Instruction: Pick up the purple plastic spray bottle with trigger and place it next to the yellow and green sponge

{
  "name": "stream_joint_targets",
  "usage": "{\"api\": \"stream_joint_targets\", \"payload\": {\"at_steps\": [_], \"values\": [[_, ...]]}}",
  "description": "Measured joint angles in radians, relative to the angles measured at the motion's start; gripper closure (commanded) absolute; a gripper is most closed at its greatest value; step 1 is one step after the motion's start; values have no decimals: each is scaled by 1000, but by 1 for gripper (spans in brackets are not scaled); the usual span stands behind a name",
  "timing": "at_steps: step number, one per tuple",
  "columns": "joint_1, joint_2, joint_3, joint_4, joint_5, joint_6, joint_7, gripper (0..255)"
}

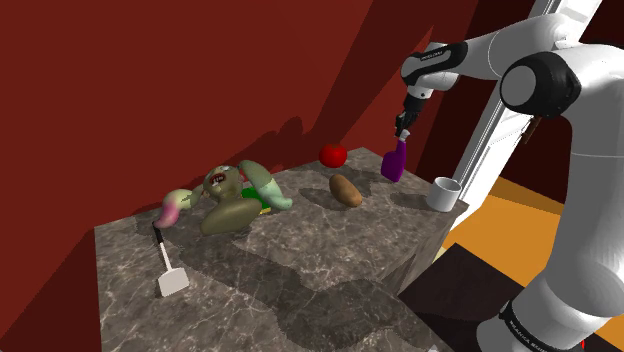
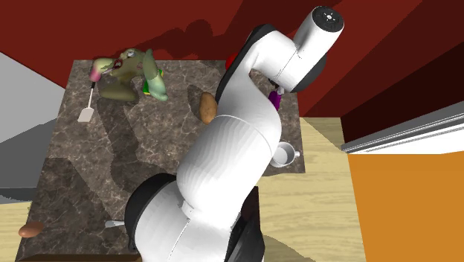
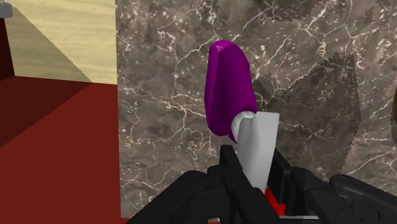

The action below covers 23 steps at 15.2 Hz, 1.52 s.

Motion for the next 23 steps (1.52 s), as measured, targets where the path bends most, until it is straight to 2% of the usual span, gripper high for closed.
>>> {"api": "stream_joint_targets", "payload": {"at_steps": [10,19,23], "values": [[-1,-23,-7,73,-16,-93,17,255],[-16,-15,-11,206,-20,-217,33,255],[46,-77,-3,130,-52,-192,95,255]]}}
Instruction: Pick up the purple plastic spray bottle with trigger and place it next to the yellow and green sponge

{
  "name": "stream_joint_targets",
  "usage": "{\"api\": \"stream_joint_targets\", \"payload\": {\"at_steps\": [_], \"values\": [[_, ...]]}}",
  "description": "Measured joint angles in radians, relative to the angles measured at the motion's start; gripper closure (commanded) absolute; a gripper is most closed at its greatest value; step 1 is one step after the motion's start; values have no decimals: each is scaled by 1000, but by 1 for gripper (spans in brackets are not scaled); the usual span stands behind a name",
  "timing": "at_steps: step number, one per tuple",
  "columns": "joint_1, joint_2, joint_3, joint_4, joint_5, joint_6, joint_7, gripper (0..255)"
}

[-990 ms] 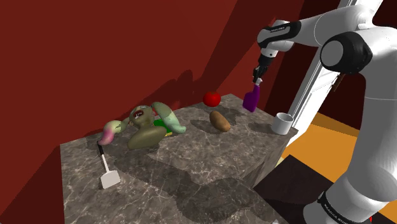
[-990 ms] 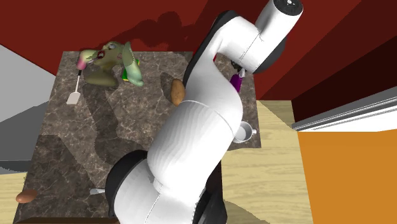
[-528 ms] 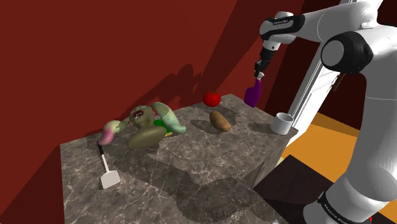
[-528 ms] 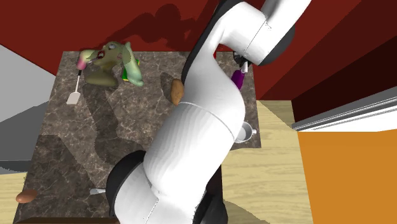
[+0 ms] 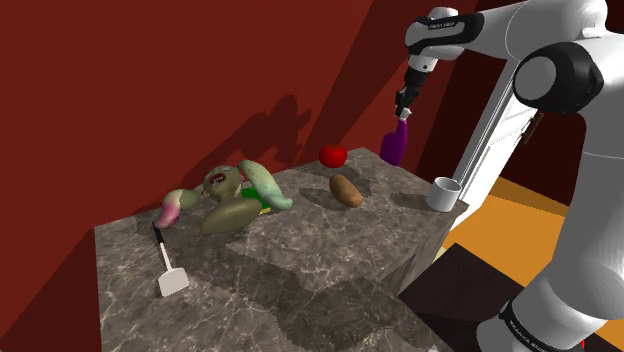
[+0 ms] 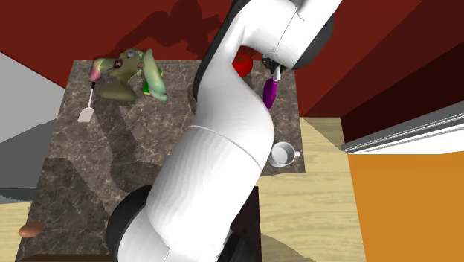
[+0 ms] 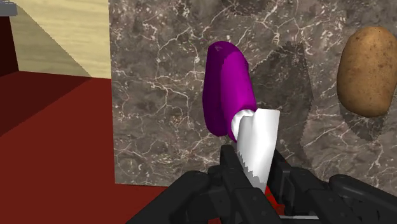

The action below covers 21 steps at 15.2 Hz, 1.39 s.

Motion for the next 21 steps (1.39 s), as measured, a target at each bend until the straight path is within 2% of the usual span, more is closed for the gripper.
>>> {"api": "stream_joint_targets", "payload": {"at_steps": [9,15,21], "values": [[169,-152,51,-196,-91,74,211,255],[256,-181,97,-243,-127,102,350,255],[338,-185,148,-243,-157,108,491,255]]}}
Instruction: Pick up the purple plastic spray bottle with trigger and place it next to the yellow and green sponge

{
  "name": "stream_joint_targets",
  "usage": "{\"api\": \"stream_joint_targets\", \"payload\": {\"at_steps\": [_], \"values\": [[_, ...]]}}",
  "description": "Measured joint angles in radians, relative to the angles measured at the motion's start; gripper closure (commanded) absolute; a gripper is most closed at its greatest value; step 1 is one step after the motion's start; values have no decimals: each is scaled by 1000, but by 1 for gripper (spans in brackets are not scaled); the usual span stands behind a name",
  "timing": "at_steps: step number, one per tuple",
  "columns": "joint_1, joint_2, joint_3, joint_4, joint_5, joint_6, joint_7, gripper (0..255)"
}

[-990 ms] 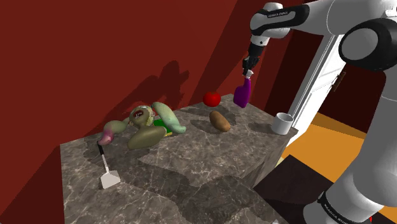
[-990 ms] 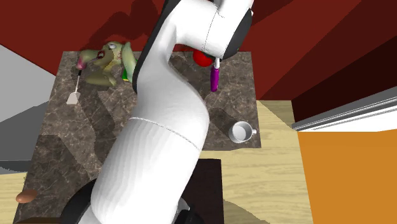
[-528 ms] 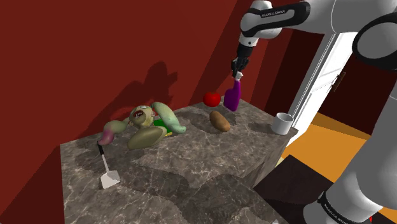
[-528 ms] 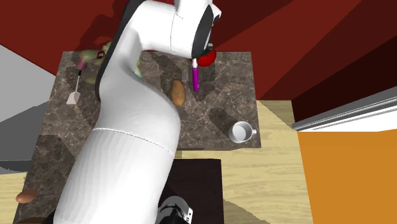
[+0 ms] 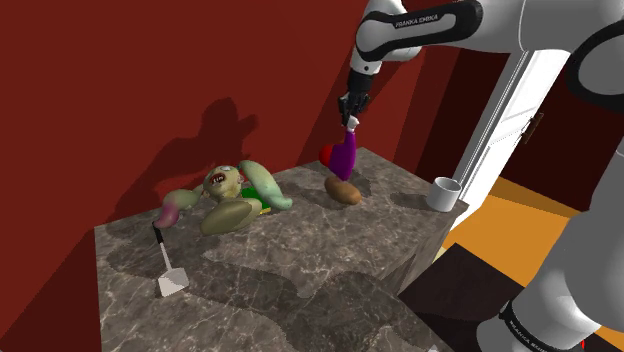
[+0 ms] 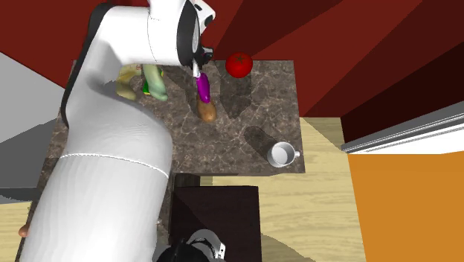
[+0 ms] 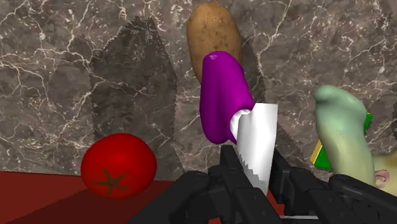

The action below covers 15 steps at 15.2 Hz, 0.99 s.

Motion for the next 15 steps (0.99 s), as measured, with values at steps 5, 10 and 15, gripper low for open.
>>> {"api": "stream_joint_targets", "payload": {"at_steps": [5,10,15], "values": [[67,14,42,19,-21,-6,115,255],[127,68,80,97,-35,-29,219,255],[153,96,94,99,-41,-4,262,255]]}}
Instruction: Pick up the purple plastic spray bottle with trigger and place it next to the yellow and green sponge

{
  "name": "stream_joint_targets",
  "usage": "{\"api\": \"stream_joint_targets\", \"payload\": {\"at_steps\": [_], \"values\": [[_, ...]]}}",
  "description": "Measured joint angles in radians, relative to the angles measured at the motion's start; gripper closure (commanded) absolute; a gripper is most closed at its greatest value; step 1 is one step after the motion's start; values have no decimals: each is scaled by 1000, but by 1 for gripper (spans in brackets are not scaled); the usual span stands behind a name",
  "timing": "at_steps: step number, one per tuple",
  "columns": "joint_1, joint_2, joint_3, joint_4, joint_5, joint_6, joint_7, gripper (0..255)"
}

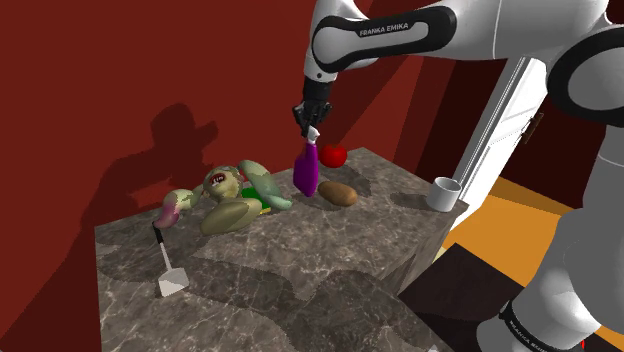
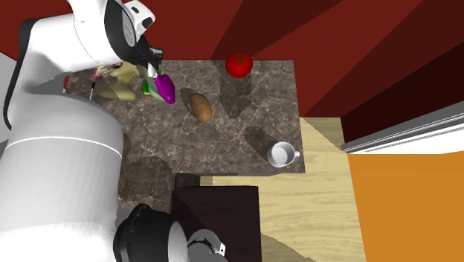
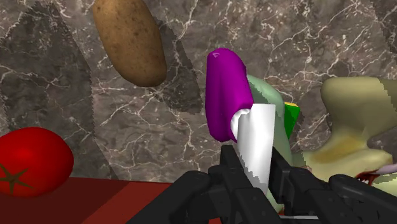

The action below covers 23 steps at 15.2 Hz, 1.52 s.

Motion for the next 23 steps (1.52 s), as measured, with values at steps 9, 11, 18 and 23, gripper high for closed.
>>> {"api": "stream_joint_targets", "payload": {"at_steps": [9,11,18,23], "values": [[2,16,2,-102,2,117,1,255],[1,23,2,-121,4,144,-1,255],[2,27,3,-137,5,164,0,255],[2,27,3,-137,5,164,0,0]]}}
